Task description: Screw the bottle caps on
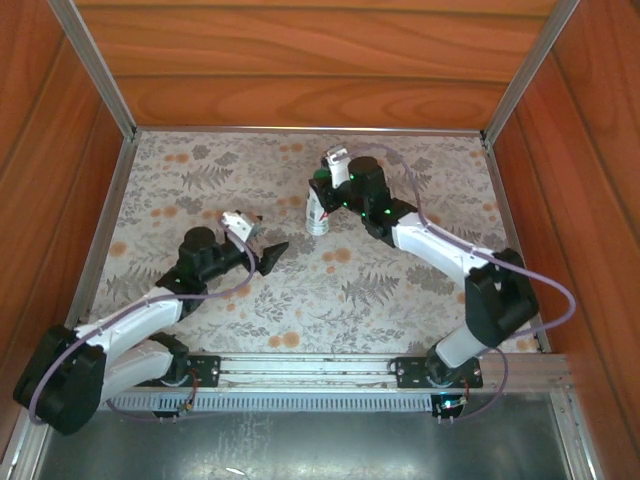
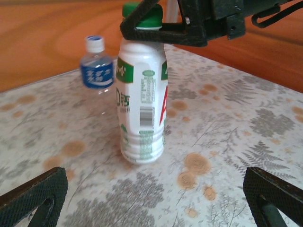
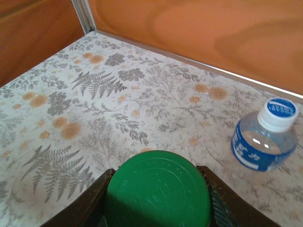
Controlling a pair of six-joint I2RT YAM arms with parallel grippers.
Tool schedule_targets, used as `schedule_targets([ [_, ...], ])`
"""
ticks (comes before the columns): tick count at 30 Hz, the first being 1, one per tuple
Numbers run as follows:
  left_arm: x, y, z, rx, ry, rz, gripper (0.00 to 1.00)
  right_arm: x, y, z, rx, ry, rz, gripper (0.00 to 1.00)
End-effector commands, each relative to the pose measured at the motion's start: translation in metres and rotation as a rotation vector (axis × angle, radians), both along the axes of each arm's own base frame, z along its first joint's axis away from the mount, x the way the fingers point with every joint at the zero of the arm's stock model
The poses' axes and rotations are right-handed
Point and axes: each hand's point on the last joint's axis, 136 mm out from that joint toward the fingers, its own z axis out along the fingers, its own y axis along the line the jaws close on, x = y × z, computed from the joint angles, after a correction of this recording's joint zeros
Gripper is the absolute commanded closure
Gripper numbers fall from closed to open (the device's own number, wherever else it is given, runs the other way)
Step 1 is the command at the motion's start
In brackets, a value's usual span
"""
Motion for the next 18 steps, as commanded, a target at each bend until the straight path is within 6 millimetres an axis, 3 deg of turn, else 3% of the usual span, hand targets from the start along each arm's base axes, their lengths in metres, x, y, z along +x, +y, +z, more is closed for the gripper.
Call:
schedule_targets([
  [1, 0.007, 0.025, -0.022, 0.014, 0.078, 0.156, 0.0, 0.023, 0.024, 0.015, 0.046, -0.104, 0.08, 0.71],
  [8, 0.025, 0.047, -0.048, 0.086, 0.148, 0.32, 0.0, 0.068, 0.056, 0.002, 0.046, -0.125, 0.134, 0.7],
  [12, 0.03, 0.06, -0.052, 0.113, 0.138, 0.395, 0.0, 0.087, 0.067, -0.008, 0.041, -0.122, 0.142, 0.7],
  [18, 0.03, 0.061, -0.053, 0.126, 0.13, 0.394, 0.0, 0.101, 0.074, -0.019, 0.03, -0.095, 0.155, 0.68],
])
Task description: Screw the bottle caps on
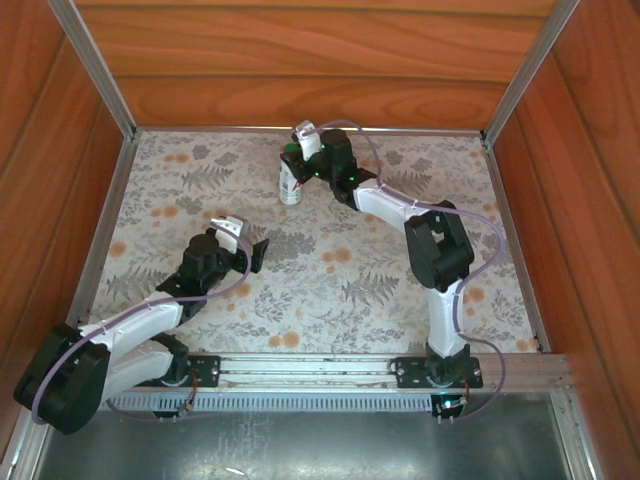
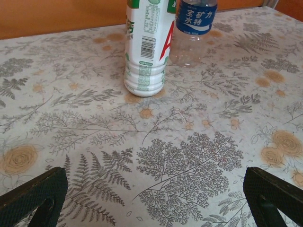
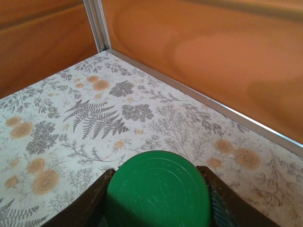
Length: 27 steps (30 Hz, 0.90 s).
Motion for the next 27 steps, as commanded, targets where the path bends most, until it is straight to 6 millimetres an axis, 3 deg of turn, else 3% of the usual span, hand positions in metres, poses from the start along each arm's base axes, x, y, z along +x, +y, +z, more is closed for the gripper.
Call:
schedule_targets([
  [1, 0.002, 0.004, -0.002, 0.014, 0.007, 0.021, 0.0, 0.003, 0.002, 0.0, -0.011, -0.006, 0.031, 0.67],
  [8, 0.003, -0.004, -0.008, 0.021, 0.031, -0.018, 0.0, 0.003, 0.002, -0.007, -0.033, 0.014, 0.037, 0.6],
  [11, 0.003, -0.004, -0.007, 0.023, 0.029, -0.019, 0.0, 0.001, 0.004, -0.003, -0.029, 0.014, 0.05, 0.48],
  [16, 0.003, -0.004, -0.008, 0.028, 0.03, -0.023, 0.0, -0.001, 0.009, 0.009, -0.012, 0.044, 0.074, 0.34],
  [22, 0.003, -0.006, -0.01, 0.031, 0.038, -0.036, 0.0, -0.003, 0.007, 0.024, 0.014, 0.031, 0.061, 0.29],
  [27, 0.008, -0.006, -0.002, 0.054, 0.006, -0.03, 0.0, -0.01, -0.003, 0.05, 0.036, -0.009, 0.039, 0.25],
])
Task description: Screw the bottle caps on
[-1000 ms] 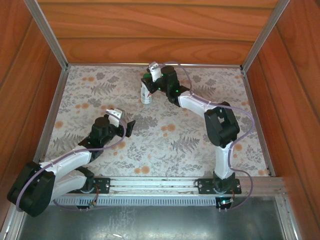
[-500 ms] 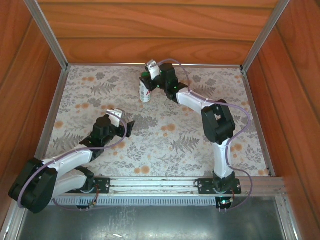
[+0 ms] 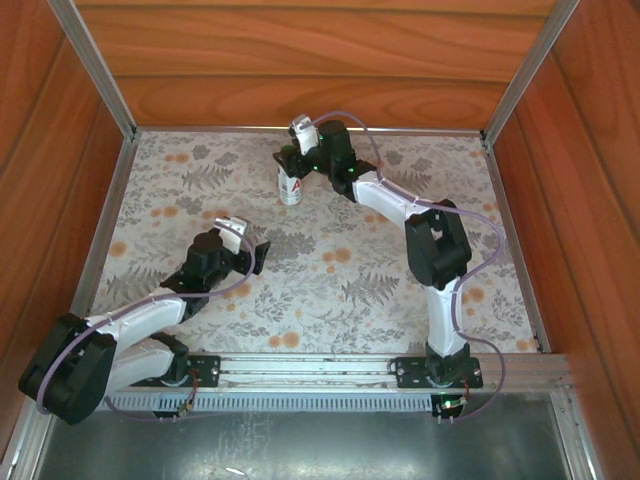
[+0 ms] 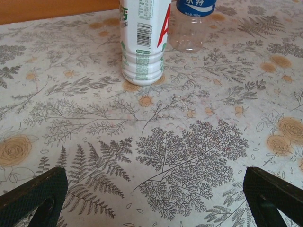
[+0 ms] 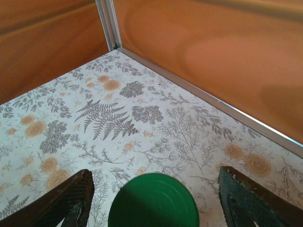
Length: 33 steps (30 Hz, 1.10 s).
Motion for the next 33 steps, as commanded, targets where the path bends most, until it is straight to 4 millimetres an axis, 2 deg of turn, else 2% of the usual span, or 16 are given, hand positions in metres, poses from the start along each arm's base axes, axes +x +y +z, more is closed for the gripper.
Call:
schedule_targets([
  [1, 0.009, 0.0, 0.015, 0.027, -0.045, 0.003, 0.0, -0.011, -0.012, 0.042, 0.045, -0.051, -0.014, 0.24],
  [6, 0.021, 0.01, 0.036, 0.107, -0.14, 0.03, 0.0, -0.033, -0.033, 0.06, 0.034, -0.077, -0.042, 0.18],
  [10, 0.039, 0.037, 0.047, 0.139, -0.174, 0.121, 0.0, -0.054, -0.065, 0.063, 0.011, -0.113, -0.117, 0.14],
  [13, 0.054, 0.067, 0.047, 0.157, -0.165, 0.212, 0.0, -0.071, -0.102, 0.063, -0.031, -0.153, -0.216, 0.14],
  [21, 0.074, 0.139, 0.025, 0.164, -0.147, 0.441, 0.0, -0.108, -0.23, 0.002, -0.156, -0.176, -0.588, 0.1],
  [23, 0.076, 0.155, 0.017, 0.19, -0.14, 0.507, 0.0, -0.118, -0.258, -0.013, -0.17, -0.177, -0.661, 0.04],
  [29, 0.086, 0.19, -0.004, 0.147, -0.115, 0.649, 0.0, -0.134, -0.328, -0.048, -0.149, -0.196, -0.844, 0.04],
  [33, 0.098, 0.205, -0.028, 0.107, -0.064, 0.699, 0.0, -0.132, -0.355, -0.07, -0.134, -0.164, -0.901, 0.03],
])
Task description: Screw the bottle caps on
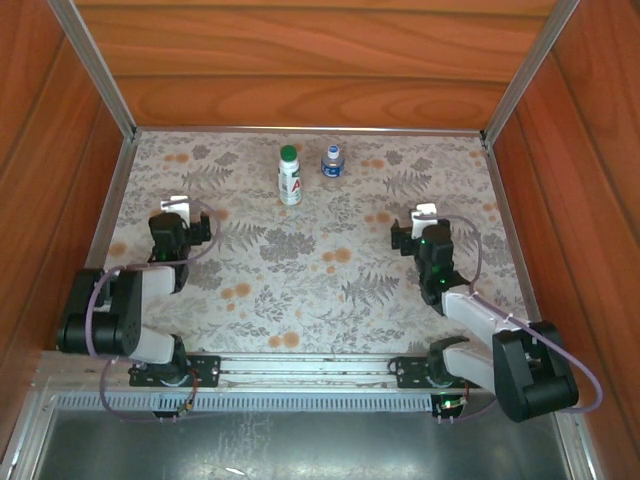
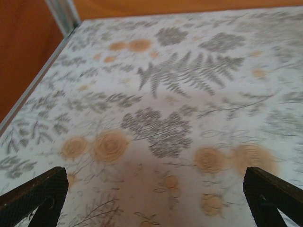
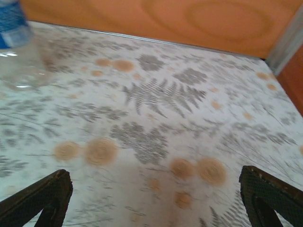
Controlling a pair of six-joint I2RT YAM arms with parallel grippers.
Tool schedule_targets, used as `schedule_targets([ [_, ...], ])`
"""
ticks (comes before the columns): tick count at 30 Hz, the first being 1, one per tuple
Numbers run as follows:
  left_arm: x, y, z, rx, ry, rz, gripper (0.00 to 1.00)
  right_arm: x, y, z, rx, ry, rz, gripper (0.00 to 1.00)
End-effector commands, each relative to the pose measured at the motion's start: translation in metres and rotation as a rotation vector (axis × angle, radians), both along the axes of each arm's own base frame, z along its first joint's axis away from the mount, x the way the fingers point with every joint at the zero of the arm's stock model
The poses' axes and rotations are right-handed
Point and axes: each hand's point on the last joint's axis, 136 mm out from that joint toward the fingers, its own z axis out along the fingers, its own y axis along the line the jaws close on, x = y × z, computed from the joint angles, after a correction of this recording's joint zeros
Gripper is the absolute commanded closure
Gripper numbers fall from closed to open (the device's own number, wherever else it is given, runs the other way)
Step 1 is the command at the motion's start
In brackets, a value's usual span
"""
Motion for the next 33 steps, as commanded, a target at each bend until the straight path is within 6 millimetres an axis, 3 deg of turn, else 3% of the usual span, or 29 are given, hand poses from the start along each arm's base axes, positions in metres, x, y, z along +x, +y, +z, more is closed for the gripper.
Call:
schedule_targets([
  [1, 0.017, 0.014, 0.005, -0.046, -0.07, 0.071, 0.0, 0.011, -0.021, 0.013, 0.062, -0.1, -0.077, 0.03],
  [7, 0.015, 0.016, 0.005, -0.051, -0.069, 0.079, 0.0, 0.032, -0.032, 0.001, 0.128, -0.095, -0.088, 0.02],
  [13, 0.016, 0.015, 0.006, -0.046, -0.072, 0.075, 0.0, 0.05, -0.037, -0.025, 0.143, -0.06, -0.094, 0.03],
  [17, 0.016, 0.015, 0.006, -0.046, -0.073, 0.075, 0.0, 0.062, -0.046, -0.034, 0.177, 0.054, -0.132, 0.0],
  [33, 0.015, 0.015, 0.005, -0.044, -0.07, 0.076, 0.0, 0.06, -0.046, -0.033, 0.18, 0.046, -0.127, 0.0],
])
